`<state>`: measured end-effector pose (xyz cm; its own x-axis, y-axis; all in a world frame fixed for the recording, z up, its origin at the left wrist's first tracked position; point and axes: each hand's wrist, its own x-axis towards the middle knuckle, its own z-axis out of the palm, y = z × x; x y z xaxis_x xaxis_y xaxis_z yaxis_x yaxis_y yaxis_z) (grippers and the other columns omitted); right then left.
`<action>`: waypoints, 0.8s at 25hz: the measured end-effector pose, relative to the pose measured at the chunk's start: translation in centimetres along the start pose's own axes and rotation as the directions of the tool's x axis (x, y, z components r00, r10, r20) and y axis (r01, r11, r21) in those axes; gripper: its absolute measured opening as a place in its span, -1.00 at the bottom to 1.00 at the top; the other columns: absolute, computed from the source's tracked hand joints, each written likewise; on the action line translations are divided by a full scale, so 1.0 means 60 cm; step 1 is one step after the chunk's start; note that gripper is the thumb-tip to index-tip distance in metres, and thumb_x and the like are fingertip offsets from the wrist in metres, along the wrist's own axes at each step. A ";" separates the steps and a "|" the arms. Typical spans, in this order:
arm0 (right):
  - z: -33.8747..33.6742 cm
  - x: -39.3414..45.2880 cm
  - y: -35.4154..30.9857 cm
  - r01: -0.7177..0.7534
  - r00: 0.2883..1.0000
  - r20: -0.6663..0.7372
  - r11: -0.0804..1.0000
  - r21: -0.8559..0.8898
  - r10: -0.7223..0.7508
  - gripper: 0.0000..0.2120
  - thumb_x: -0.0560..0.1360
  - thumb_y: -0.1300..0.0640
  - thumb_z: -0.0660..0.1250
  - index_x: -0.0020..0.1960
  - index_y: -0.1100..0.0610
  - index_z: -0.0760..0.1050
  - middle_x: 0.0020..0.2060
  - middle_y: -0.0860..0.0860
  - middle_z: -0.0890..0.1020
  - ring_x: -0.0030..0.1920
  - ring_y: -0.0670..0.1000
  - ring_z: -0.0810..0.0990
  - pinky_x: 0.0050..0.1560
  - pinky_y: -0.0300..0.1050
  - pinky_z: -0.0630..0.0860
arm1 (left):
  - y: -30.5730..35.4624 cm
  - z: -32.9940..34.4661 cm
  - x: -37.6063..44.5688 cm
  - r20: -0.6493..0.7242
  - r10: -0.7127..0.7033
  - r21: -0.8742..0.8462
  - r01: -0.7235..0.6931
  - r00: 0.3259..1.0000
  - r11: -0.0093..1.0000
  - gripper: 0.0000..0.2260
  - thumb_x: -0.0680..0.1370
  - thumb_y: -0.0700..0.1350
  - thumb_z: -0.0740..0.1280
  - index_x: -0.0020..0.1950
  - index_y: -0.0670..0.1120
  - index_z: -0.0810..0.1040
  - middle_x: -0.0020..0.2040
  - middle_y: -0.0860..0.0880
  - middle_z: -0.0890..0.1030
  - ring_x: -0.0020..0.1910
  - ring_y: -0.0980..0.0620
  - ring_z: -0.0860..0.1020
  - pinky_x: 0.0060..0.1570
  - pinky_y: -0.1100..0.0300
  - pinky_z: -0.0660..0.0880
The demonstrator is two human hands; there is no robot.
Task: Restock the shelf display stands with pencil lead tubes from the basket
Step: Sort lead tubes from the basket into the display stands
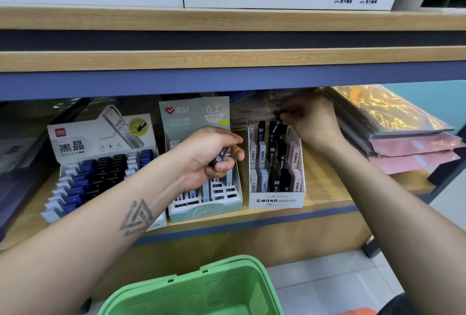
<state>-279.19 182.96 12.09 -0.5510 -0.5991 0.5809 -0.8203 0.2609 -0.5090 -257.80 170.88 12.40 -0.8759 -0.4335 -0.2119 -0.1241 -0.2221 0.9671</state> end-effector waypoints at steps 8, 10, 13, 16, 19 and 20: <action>0.033 0.003 0.012 -0.015 0.997 0.076 0.983 -0.182 0.029 -0.85 0.51 0.24 0.44 0.06 0.12 0.70 -0.02 0.06 0.73 0.00 0.07 0.66 0.06 -0.01 0.61 | 0.001 0.004 -0.004 0.008 0.003 0.016 -0.003 1.000 1.000 -0.84 0.66 -0.28 0.18 0.22 -0.24 0.44 -0.32 -0.15 0.54 -0.59 0.10 0.27 -0.57 0.29 0.02; 0.034 0.001 0.014 -0.012 0.998 0.064 0.981 -0.193 0.025 -0.85 0.50 0.23 0.46 0.05 0.10 0.70 -0.02 0.04 0.73 -0.01 0.06 0.67 0.04 -0.04 0.61 | 0.001 0.002 -0.004 0.004 0.000 0.016 0.000 1.000 1.000 -0.84 0.66 -0.29 0.17 0.22 -0.25 0.44 -0.32 -0.15 0.54 -0.59 0.09 0.27 -0.57 0.29 0.03; 0.039 -0.002 0.013 0.017 0.999 0.042 0.975 -0.223 -0.008 -0.88 0.49 0.19 0.49 0.03 0.09 0.72 0.01 0.04 0.72 0.02 0.07 0.65 0.01 -0.11 0.56 | 0.000 0.002 -0.003 0.007 -0.001 0.012 0.001 1.000 1.000 -0.83 0.66 -0.29 0.17 0.23 -0.25 0.44 -0.31 -0.16 0.54 -0.58 0.09 0.27 -0.57 0.29 0.04; 0.043 -0.006 0.014 0.053 0.997 0.069 0.954 -0.294 -0.034 -0.88 0.51 0.16 0.47 0.03 0.11 0.72 0.10 0.08 0.66 0.12 0.12 0.59 0.04 -0.04 0.56 | 0.000 0.003 -0.004 0.023 -0.026 0.000 0.026 0.999 1.000 -0.79 0.62 -0.31 0.19 0.25 -0.26 0.44 -0.29 -0.15 0.57 -0.51 0.07 0.31 -0.58 0.27 0.11; 0.040 -0.012 0.010 0.092 0.993 0.097 0.930 -0.357 -0.061 -0.82 0.57 0.16 0.38 0.12 0.11 0.71 0.18 0.10 0.62 0.21 0.16 0.54 0.10 -0.01 0.54 | -0.001 0.003 -0.008 0.097 -0.102 -0.073 0.109 0.990 0.991 -0.71 0.57 -0.35 0.15 0.28 -0.30 0.43 -0.18 -0.19 0.65 -0.39 0.05 0.41 -0.49 0.27 0.29; 0.037 -0.014 0.006 0.089 0.995 0.083 0.929 -0.360 -0.063 -0.80 0.58 0.16 0.36 0.15 0.11 0.69 0.19 0.09 0.62 0.22 0.14 0.54 0.12 -0.02 0.54 | 0.000 0.003 -0.009 0.118 -0.106 -0.097 0.118 0.987 0.988 -0.70 0.57 -0.37 0.15 0.30 -0.32 0.43 -0.12 -0.22 0.67 -0.34 0.04 0.46 -0.44 0.26 0.37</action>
<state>-278.72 181.86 10.01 -0.4833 -0.6755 0.5569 -0.8661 0.4615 -0.1919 -257.40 171.31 12.53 -0.9067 -0.3010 -0.2955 -0.1808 -0.3557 0.9169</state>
